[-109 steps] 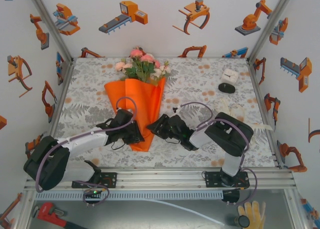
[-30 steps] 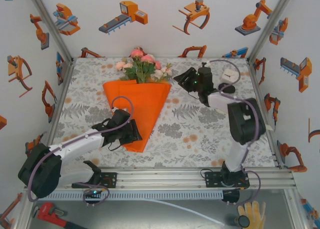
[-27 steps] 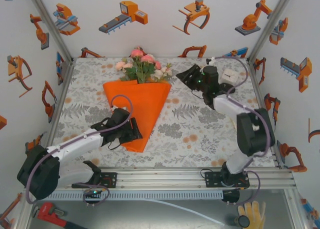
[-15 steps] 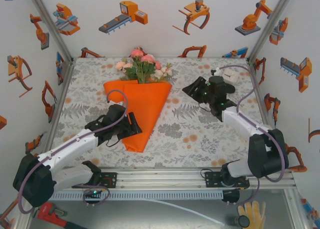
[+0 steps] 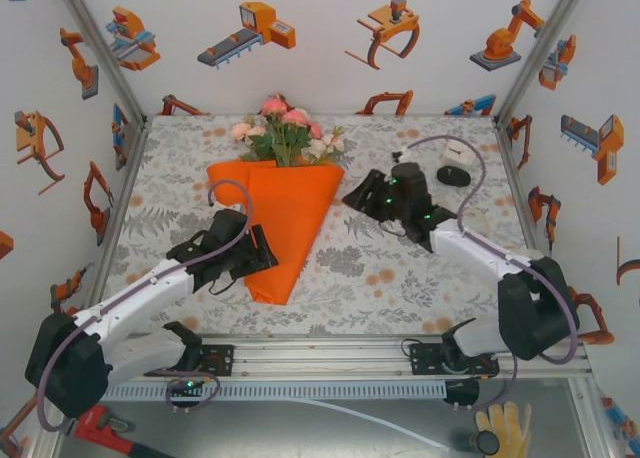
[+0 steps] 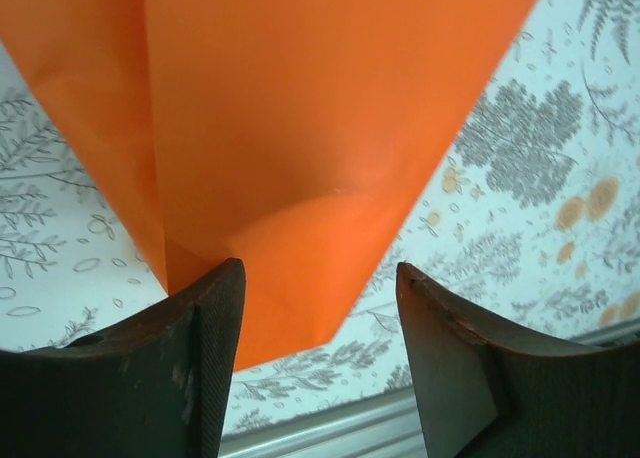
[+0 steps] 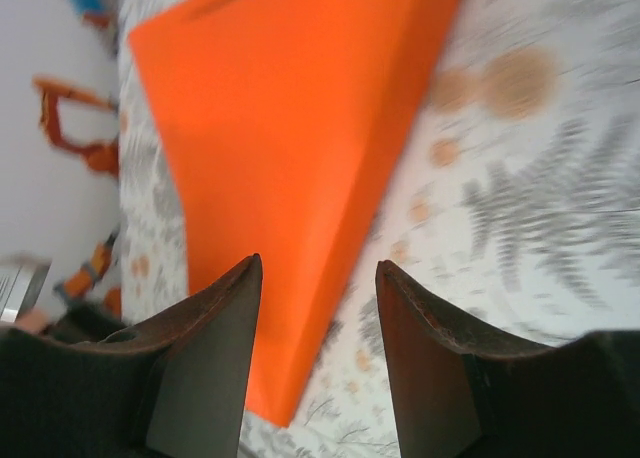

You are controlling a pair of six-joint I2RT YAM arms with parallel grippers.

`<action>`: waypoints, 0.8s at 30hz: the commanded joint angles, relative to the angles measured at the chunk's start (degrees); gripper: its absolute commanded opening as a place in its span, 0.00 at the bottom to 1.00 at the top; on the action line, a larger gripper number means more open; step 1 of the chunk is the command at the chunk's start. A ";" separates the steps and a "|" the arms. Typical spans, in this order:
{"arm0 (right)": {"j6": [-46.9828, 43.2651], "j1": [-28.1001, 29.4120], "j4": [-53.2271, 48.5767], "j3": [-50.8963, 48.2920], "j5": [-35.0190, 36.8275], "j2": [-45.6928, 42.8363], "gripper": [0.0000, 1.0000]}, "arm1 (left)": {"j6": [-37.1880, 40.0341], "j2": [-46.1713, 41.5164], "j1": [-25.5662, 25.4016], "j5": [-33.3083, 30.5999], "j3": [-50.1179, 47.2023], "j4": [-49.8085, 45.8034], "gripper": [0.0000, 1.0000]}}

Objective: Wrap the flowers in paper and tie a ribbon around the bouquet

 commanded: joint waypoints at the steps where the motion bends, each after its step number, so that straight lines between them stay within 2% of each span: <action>1: 3.54 10.78 8.07 -0.44 -4.82 5.37 0.49 | 1.00 2.28 2.17 0.38 -5.46 3.63 0.57; 4: 8.98 19.26 15.50 -0.04 -5.23 11.80 0.48 | 1.45 3.83 3.30 2.65 -9.53 10.16 0.56; 7: 13.80 24.50 22.01 -0.09 -4.41 17.11 0.47 | 1.09 3.74 4.01 2.38 -11.59 11.74 0.55; 15: 15.50 28.19 23.20 -1.38 -3.99 19.72 0.35 | 0.96 0.39 5.55 1.61 -14.24 10.72 0.53; 19: 16.67 29.30 24.57 -2.22 -4.78 21.81 0.24 | 0.76 -0.06 5.52 1.82 -14.59 10.76 0.53; 22: 18.29 29.94 26.57 -3.39 -4.61 24.12 0.10 | 0.58 -0.46 5.54 1.67 -14.57 10.35 0.53; 24: 19.40 30.12 28.13 -5.07 -4.57 25.31 0.06 | 0.57 -0.74 5.53 1.43 -14.51 9.82 0.53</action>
